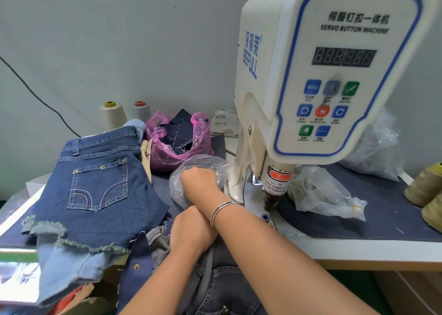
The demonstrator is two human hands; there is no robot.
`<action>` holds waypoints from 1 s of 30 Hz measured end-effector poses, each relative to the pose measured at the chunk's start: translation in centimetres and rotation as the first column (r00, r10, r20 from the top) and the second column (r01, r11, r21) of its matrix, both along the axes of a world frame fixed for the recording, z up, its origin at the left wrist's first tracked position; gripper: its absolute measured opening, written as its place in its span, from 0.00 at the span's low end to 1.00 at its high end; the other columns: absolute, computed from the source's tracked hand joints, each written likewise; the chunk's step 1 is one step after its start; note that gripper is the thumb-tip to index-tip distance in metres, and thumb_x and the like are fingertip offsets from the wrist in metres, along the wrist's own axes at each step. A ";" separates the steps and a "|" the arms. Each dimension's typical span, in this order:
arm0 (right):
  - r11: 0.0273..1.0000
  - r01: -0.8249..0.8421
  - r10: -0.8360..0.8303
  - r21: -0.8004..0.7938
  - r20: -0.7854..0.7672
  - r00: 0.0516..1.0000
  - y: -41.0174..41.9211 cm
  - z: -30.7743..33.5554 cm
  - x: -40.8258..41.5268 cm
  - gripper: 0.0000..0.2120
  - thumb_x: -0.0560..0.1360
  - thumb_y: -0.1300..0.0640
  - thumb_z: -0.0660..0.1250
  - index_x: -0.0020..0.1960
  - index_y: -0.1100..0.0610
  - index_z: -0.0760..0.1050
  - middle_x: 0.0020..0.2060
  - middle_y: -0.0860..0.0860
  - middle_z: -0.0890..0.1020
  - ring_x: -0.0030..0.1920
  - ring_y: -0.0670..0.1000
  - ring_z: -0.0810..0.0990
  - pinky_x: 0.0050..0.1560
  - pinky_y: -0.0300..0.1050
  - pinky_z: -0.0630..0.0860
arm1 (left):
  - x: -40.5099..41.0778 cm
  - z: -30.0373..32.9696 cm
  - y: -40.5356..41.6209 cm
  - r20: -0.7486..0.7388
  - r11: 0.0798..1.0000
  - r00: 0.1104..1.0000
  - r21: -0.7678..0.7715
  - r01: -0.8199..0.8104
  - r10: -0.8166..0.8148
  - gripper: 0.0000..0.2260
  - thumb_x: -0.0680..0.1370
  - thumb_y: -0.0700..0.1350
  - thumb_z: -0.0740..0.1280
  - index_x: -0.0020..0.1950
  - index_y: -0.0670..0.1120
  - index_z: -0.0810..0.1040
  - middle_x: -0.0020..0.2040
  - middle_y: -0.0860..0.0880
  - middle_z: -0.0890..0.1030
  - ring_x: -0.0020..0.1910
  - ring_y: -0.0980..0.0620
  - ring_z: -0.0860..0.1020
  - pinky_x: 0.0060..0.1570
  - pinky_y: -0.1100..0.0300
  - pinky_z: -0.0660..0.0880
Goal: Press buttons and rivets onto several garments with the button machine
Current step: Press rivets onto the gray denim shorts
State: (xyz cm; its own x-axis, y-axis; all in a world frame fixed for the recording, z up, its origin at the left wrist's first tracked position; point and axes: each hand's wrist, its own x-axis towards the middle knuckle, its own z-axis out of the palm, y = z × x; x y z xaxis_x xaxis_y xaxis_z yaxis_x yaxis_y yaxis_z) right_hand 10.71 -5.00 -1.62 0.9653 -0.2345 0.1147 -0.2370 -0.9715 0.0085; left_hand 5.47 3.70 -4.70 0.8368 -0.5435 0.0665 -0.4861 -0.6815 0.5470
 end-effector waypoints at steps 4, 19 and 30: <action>1.000 0.015 -0.015 -0.007 0.045 0.999 -0.2 -0.2 -0.3 0.12 0.74 0.65 0.64 0.55 0.58 0.78 0.52 0.54 0.81 0.54 0.57 0.80 0.43 0.45 0.67 | 0.0 0.0 0.0 -0.024 1.000 1.000 -0.007 -0.017 0.016 0.09 0.76 0.48 0.62 0.50 0.46 0.78 0.49 0.45 0.83 0.50 0.42 0.80 0.41 0.58 0.68; 0.880 0.039 -0.207 0.473 0.310 0.928 0.5 1.3 -4.2 0.10 0.77 0.57 0.61 0.52 0.58 0.79 0.49 0.54 0.81 0.51 0.55 0.77 0.47 0.46 0.71 | 0.1 0.1 0.0 0.010 0.999 1.000 0.028 0.022 -0.022 0.06 0.76 0.47 0.61 0.38 0.51 0.71 0.46 0.46 0.82 0.47 0.42 0.81 0.39 0.57 0.68; 0.586 -0.081 -0.469 0.806 0.419 0.777 -2.9 0.6 -23.4 0.10 0.73 0.61 0.71 0.38 0.47 0.80 0.34 0.40 0.82 0.36 0.39 0.79 0.38 0.28 0.71 | 0.7 -1.2 -0.6 0.182 0.998 0.981 -0.020 0.065 -0.060 0.09 0.81 0.53 0.54 0.45 0.50 0.68 0.40 0.49 0.79 0.43 0.44 0.77 0.37 0.54 0.64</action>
